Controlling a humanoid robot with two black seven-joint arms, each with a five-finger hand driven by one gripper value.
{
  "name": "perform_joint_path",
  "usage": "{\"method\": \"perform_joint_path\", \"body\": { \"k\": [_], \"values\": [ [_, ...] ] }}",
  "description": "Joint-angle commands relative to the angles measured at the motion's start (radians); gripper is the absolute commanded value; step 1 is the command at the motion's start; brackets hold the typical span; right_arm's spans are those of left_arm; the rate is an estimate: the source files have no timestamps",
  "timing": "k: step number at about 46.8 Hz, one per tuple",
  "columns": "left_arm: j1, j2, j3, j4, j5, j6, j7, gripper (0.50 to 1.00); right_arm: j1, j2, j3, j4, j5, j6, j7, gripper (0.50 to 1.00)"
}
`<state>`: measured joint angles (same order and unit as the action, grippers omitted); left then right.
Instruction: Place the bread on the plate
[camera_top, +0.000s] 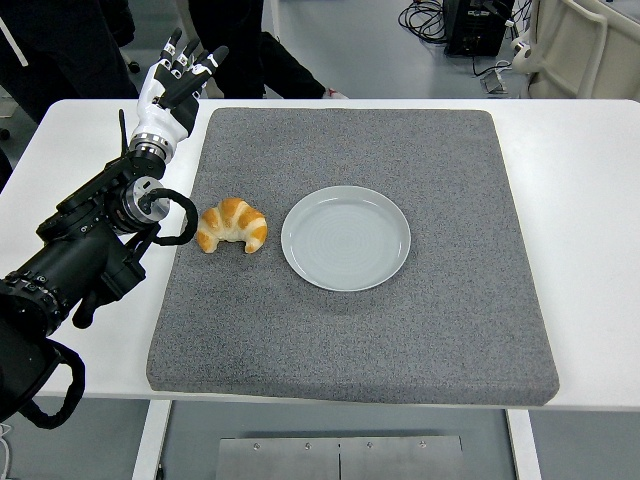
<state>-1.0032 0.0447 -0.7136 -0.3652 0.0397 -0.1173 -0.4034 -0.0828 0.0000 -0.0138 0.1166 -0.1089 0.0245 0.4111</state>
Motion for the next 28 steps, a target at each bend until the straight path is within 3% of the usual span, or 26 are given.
{"method": "perform_joint_path", "body": {
  "k": [1,28],
  "values": [
    [-0.002,0.0,-0.001,-0.001,-0.001,-0.001,0.0,0.969,0.0,0.0,0.0,0.0,0.0,0.0,0.0,1.0],
    [-0.012,0.006,0.008,-0.003,-0.009,0.01,0.012,0.968,0.0,0.0,0.0,-0.001,0.0,0.0,0.0,1.0]
  ]
}}
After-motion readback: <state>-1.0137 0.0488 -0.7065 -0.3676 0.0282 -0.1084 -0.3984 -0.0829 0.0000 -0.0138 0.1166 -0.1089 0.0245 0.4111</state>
